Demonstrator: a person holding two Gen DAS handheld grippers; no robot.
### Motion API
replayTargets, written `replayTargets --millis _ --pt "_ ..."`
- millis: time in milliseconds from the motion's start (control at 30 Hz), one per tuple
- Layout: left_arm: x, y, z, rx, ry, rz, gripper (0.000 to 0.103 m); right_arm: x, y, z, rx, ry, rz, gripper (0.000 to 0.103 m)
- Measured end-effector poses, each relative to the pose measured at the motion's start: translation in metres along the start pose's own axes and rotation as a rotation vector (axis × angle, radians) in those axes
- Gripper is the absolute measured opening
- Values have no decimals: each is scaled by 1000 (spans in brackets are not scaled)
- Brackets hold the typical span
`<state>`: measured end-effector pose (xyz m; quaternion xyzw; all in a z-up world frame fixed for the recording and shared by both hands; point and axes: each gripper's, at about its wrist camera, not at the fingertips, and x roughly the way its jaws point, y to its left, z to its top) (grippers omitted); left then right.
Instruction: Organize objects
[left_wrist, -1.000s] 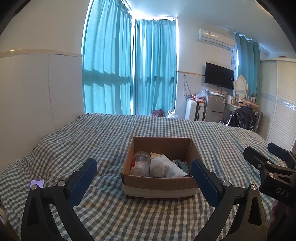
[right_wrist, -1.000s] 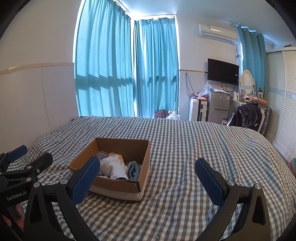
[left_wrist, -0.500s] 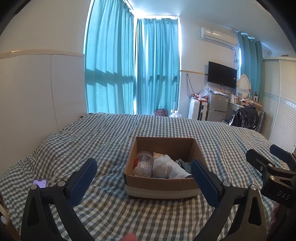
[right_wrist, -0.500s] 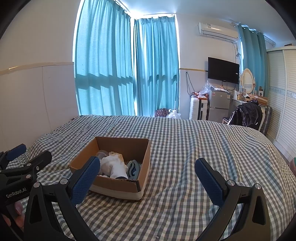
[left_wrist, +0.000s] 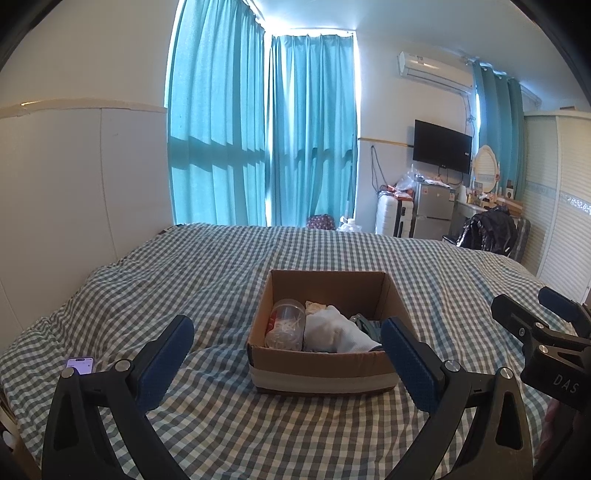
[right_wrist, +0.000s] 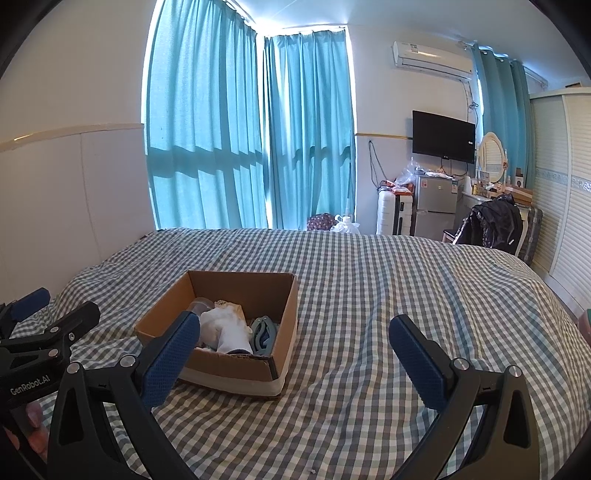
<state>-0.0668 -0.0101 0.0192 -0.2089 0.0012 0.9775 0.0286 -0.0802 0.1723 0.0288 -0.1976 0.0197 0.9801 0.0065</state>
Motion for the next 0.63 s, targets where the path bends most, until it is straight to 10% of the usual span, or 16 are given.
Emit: replayTargets --millis 633 --pt "-3 5 -5 -8 4 -1 103 -1 4 -2 -13 4 2 103"
